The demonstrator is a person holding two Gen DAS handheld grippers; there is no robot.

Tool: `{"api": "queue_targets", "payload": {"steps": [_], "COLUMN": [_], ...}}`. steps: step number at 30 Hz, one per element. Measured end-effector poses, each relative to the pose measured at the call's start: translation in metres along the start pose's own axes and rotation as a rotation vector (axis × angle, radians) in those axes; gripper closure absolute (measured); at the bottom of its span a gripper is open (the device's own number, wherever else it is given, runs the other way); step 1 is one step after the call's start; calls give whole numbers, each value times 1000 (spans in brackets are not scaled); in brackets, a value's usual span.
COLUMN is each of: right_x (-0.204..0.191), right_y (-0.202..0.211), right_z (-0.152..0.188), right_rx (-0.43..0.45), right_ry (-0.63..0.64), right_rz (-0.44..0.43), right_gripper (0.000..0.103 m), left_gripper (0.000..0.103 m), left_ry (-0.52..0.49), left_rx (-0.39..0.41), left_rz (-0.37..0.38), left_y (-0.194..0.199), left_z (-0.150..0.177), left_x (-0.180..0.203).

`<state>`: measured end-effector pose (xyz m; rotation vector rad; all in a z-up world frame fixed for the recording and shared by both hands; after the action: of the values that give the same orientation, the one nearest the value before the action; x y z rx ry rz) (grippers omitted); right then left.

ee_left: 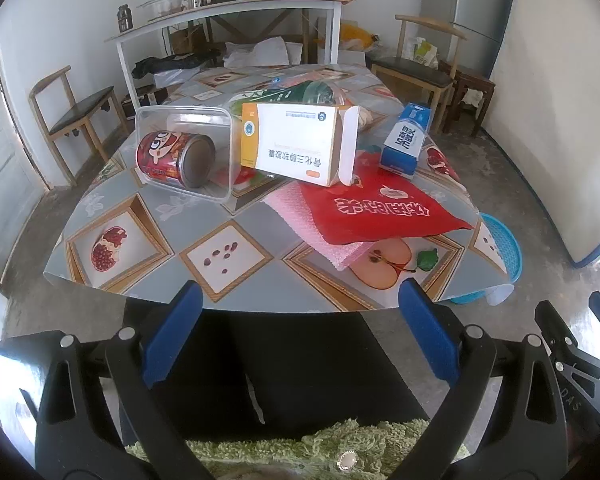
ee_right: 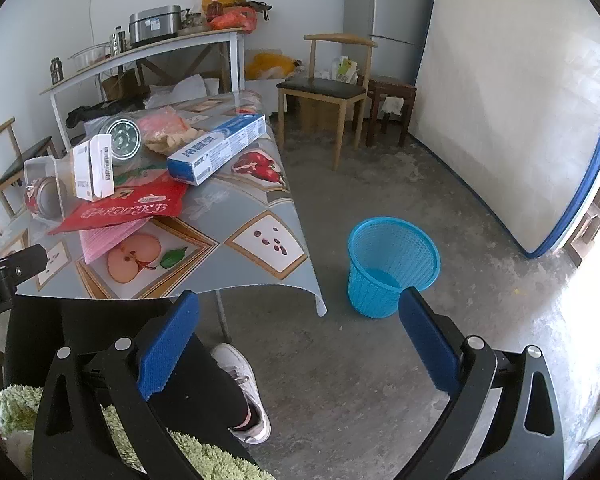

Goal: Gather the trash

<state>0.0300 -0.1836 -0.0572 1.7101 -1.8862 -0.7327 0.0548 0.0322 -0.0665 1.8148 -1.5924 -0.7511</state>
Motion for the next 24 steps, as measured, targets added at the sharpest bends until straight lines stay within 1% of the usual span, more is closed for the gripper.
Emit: {"api": "queue_targets", "payload": {"steps": [14, 24], "right_x": [-5, -5], "right_y": [-2, -2], "right_z": [2, 2], "right_rx": [-9, -9], "right_ry": [-4, -6], "right_rz": [-15, -13], "right_gripper": [6, 6], "left_gripper": [9, 9], "left_ry": [3, 9], "left_rx": [-16, -29], "left_rz": [-16, -14], "left_y": [-4, -7], "left_z": [2, 4], "left_x": [-3, -6]}}
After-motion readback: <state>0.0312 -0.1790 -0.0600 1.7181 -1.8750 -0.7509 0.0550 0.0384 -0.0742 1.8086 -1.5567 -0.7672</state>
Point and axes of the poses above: each gripper's, at about its wrist camera, not at the fingertips, and y roughly against the way its jaws point, x to its right, z to its underside, the point moved 10 cm from there along -y, roughly the way its jaws point, and after that the axes turned 3 degrees about -z, right-handed, at the moved point
